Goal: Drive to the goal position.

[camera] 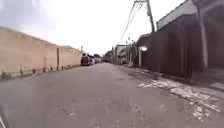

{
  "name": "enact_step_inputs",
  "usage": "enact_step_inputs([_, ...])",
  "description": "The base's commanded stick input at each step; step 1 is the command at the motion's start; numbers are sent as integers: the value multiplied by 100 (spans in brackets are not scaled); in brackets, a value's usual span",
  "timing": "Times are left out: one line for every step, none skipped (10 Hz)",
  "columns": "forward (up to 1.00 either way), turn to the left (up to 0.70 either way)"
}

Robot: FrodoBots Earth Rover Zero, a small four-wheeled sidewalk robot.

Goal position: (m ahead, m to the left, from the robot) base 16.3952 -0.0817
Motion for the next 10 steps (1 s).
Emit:
enact_step_inputs([70,1])
enact_step_inputs([70,1])
enact_step_inputs([70,1])
enact_step_inputs([70,1])
enact_step_inputs([70,1])
enact_step_inputs([70,1])
enact_step_inputs([70,1])
enact_step_inputs([70,1])
enact_step_inputs([70,1])
enact_step_inputs([70,1])
